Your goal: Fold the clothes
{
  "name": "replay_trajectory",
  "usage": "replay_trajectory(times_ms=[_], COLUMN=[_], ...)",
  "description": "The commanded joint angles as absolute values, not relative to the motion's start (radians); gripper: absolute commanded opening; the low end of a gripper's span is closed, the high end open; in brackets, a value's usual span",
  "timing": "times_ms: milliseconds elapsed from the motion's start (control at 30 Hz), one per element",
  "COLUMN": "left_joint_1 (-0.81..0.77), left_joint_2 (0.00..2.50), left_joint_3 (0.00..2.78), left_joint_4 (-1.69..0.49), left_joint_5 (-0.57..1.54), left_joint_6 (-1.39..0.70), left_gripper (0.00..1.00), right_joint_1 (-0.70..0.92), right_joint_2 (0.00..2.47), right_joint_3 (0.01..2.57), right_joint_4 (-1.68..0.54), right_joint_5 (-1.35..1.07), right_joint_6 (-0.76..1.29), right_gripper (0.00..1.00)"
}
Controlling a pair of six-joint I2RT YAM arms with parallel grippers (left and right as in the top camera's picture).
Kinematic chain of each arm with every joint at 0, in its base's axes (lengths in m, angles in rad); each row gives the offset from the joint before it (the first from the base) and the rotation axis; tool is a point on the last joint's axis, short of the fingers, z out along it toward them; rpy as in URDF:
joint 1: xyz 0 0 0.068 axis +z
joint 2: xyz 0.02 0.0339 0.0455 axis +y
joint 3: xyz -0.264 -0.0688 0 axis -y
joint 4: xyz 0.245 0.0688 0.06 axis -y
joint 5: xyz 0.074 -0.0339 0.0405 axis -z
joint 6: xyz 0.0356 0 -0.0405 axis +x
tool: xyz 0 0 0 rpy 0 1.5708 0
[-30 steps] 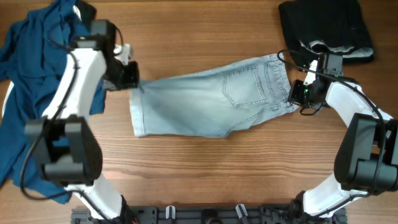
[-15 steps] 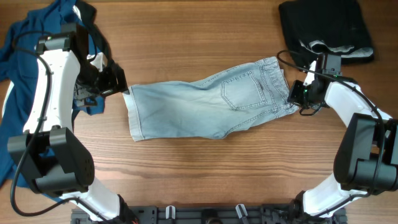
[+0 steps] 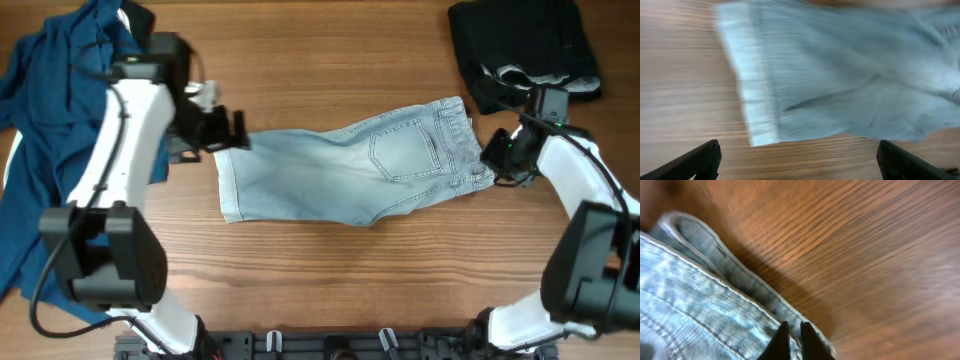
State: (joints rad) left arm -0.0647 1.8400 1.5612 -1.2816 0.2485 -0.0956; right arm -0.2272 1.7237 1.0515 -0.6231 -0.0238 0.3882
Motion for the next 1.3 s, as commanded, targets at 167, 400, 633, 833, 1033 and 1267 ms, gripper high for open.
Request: replay_trajectory(times_ms=[167, 400, 633, 833, 1033, 1267], left_joint_1=[-0.242, -0.307, -0.33, -0.329, -0.329, -0.332], left_joint_2=[1.833, 1.833, 1.835, 1.847, 1.879, 1.945], left_joint_3=[1.415, 1.262, 1.208, 1.208, 1.208, 1.208], left_joint_4=[-1.161, -0.996, -0.92, -0.833, -0.776, -0.786], left_joint_5=[0.273, 0.273, 0.273, 0.223, 0.216, 0.216], left_joint_6=[-0.138, -0.274, -0.326, -0.437, -0.488, -0.487], left_gripper=[1.0, 1.0, 1.0, 1.0, 1.0, 1.0], right_joint_1=[-0.23, -0.247, -0.263, -0.263, -0.263, -0.263], right_joint_2=[1.534, 1.632, 1.755, 1.813, 1.871, 1.946], right_joint_3=[1.053, 1.053, 1.053, 1.053, 1.053, 1.055], right_joint_4=[-0.715, -0.758, -0.696, -0.631, -0.603, -0.593], right_joint_5=[-0.226, -0.257, -0.265, -0.437, -0.559, -0.416], right_joint_6=[0.143, 0.025, -0.083, -0.155, -0.155, -0.062], right_gripper=[0.64, 0.87, 0.99, 0.99, 0.97, 0.79])
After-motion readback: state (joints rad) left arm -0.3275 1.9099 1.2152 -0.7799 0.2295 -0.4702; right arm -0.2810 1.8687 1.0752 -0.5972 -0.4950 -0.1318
